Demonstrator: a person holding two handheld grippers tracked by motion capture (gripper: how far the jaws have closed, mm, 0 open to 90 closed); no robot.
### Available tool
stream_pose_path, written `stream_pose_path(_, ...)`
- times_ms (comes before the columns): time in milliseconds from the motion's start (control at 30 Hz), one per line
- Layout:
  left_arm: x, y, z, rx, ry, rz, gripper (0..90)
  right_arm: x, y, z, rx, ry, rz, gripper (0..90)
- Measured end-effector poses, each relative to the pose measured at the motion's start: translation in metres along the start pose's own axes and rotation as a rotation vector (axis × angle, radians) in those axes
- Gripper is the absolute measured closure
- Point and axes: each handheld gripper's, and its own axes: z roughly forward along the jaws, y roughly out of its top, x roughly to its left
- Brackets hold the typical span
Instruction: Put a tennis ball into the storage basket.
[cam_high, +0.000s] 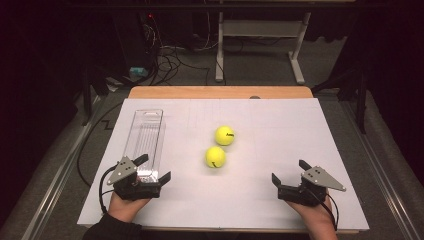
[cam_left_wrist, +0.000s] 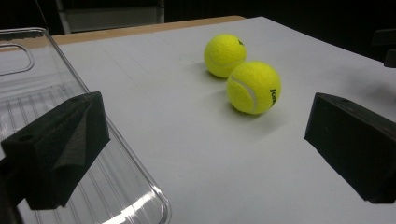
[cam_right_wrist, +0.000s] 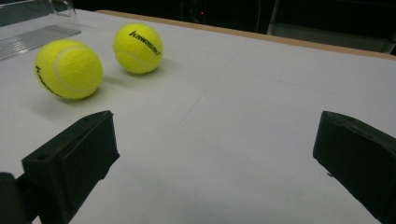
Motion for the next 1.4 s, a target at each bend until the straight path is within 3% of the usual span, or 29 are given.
stream_pose_path(400,-0.005,0.001,0.004,0.019,-0.004,0.016,0.6,-0.001,0.0,0.001,-0.008,-0.006,0.003,0.0)
stream_pose_path(700,-0.022,0.009,0.016,0.061,-0.038,0.059,0.6,-0.002,-0.001,0.002,-0.005,-0.005,0.003,0.0)
stream_pose_path(933,-0.038,0.011,0.031,0.125,-0.073,0.091,0.6,-0.005,-0.002,0.001,-0.006,-0.013,0.009,0.0)
stream_pose_path(1033,-0.048,0.009,0.039,0.175,-0.087,0.115,0.6,-0.005,-0.002,0.001,-0.012,-0.016,0.004,0.0)
stream_pose_path(1233,-0.055,0.006,0.048,0.253,-0.105,0.134,0.6,-0.005,-0.002,0.001,-0.007,-0.019,-0.001,0.0)
stream_pose_path(1333,-0.059,0.002,0.056,0.317,-0.105,0.144,0.6,-0.004,-0.003,0.002,-0.003,-0.015,-0.001,0.0)
stream_pose_path(1400,-0.06,0.001,0.057,0.33,-0.106,0.147,0.6,-0.004,-0.003,0.002,-0.001,-0.015,-0.002,0.0)
